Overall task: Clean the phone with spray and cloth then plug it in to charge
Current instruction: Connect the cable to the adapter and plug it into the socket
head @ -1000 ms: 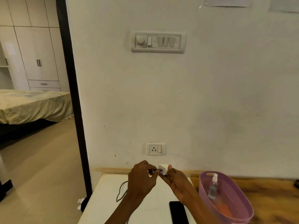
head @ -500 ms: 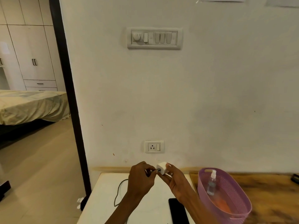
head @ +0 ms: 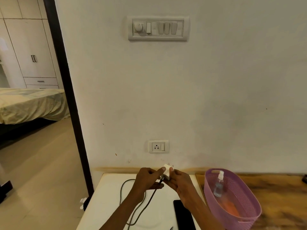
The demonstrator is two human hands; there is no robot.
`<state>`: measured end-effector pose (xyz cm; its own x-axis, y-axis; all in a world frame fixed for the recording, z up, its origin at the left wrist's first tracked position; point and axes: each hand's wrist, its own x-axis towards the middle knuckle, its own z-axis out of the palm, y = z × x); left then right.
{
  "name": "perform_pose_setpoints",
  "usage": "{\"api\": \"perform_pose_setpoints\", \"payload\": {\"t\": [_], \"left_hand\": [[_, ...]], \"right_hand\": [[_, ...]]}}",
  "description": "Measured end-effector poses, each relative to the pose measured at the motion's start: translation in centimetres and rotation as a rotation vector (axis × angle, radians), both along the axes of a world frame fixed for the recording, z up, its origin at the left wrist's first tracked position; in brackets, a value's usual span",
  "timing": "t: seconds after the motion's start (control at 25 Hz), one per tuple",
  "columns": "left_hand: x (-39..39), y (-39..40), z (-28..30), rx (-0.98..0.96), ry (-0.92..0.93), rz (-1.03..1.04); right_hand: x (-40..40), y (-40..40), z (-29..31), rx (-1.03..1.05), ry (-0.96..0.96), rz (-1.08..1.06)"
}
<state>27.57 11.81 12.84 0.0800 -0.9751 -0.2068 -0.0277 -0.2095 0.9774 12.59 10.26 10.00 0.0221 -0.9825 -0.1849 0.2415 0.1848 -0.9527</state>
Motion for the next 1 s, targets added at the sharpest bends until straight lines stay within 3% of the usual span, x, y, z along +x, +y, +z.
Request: {"api": "perform_pose_setpoints", "payload": {"t": [0.08, 0.24, 0.4, 0.8, 1.0], "left_hand": [[-0.2, -0.4, -0.8, 0.053, 0.159, -0.014], [-0.3, -1.4, -2.8, 0.117, 0.277, -0.069], [-0.1, -4.7, -4.7, 0.181, 0.368, 0.096], [-0.6, -15.8, -10.5, 0.168, 0.446, 0.348], [-0.6, -19.4, -11.4, 0.154, 0.391, 0.375]], "right_hand": [[-0.2, -0.2, -0.7, 0.015, 0.082, -0.035], [-0.8, -1.0, -2.6, -0.015, 0.241, -0.098], [-2.4, -3.2, -5.9, -0.069, 0.534, -0.104], [-6.4, -10.0, -13.8, -0.206, 1.171, 0.040], [-6.5, -11.6, -16.8, -0.300, 1.332, 0.075]]}}
